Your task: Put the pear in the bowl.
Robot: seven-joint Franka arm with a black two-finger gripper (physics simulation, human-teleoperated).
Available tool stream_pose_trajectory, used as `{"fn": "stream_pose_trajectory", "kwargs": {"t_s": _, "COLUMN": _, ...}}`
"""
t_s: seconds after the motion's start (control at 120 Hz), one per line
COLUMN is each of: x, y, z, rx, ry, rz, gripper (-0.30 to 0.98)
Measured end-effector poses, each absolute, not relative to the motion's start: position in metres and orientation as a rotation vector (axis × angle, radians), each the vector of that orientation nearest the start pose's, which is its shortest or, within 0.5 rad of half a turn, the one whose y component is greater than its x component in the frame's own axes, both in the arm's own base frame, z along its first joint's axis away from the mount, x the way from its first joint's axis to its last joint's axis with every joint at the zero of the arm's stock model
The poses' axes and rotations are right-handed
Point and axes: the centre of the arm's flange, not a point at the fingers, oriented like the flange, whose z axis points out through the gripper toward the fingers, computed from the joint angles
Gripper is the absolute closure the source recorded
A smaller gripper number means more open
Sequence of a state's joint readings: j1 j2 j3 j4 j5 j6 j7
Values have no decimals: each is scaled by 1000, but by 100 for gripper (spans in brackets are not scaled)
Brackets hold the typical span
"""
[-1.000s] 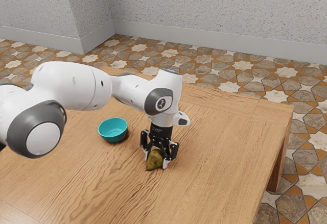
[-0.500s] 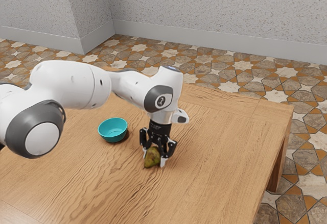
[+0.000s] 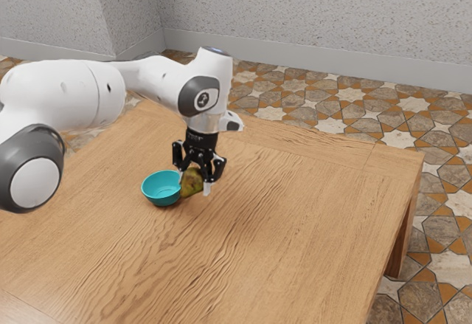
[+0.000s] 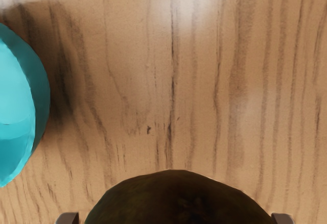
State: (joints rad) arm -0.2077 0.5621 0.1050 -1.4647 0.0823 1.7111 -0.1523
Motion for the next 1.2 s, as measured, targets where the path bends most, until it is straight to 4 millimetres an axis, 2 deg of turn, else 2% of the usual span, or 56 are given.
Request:
{"fn": "stream_pose_trajectory", "kwargs": {"t_s": 0.092, "x": 668, "y": -37, "z": 346, "rx": -2932, "ry": -78, "rz": 431, "gripper": 41}}
{"fn": "stream_pose_trajectory", "kwargs": {"t_s": 0.225, "x": 668, "y": 10, "z": 348, "rx": -2933, "ry": -134, "rz": 447, "gripper": 40}}
{"fn": "stream_pose_trajectory", "kwargs": {"t_s": 0.358, "x": 666, "y": 38, "z": 346, "rx": -2937, "ry": -145, "rz": 462, "gripper": 40}}
{"fn": "stream_pose_trajectory", "kwargs": {"t_s": 0.475, "x": 665, "y": 52, "z": 343, "rx": -2942, "ry": -125, "rz": 459, "gripper": 41}}
{"fn": "stream_pose_trajectory", "kwargs": {"t_s": 0.658, "x": 661, "y": 55, "z": 325, "rx": -2953, "ry": -60, "rz": 463, "gripper": 40}}
{"fn": "stream_pose_trajectory", "kwargs": {"t_s": 0.767, "x": 662, "y": 53, "z": 322, "rx": -2959, "ry": -22, "rz": 450, "gripper": 40}}
{"fn": "stream_pose_trajectory", "kwargs": {"t_s": 0.892, "x": 664, "y": 51, "z": 322, "rx": -2969, "ry": 11, "rz": 436, "gripper": 21}}
{"fn": "stream_pose_trajectory", "kwargs": {"t_s": 1.067, "x": 665, "y": 49, "z": 326, "rx": -2979, "ry": 48, "rz": 421, "gripper": 9}}
{"fn": "stream_pose_trajectory", "kwargs": {"t_s": 1.133, "x": 665, "y": 46, "z": 345, "rx": -2987, "ry": 63, "rz": 377, "gripper": 7}}
{"fn": "stream_pose_trajectory", "kwargs": {"t_s": 1.167, "x": 664, "y": 42, "z": 365, "rx": -2993, "ry": 77, "rz": 335, "gripper": 6}}
{"fn": "stream_pose_trajectory", "kwargs": {"t_s": 1.2, "x": 660, "y": 36, "z": 395, "rx": -3001, "ry": 96, "rz": 272, "gripper": 5}}
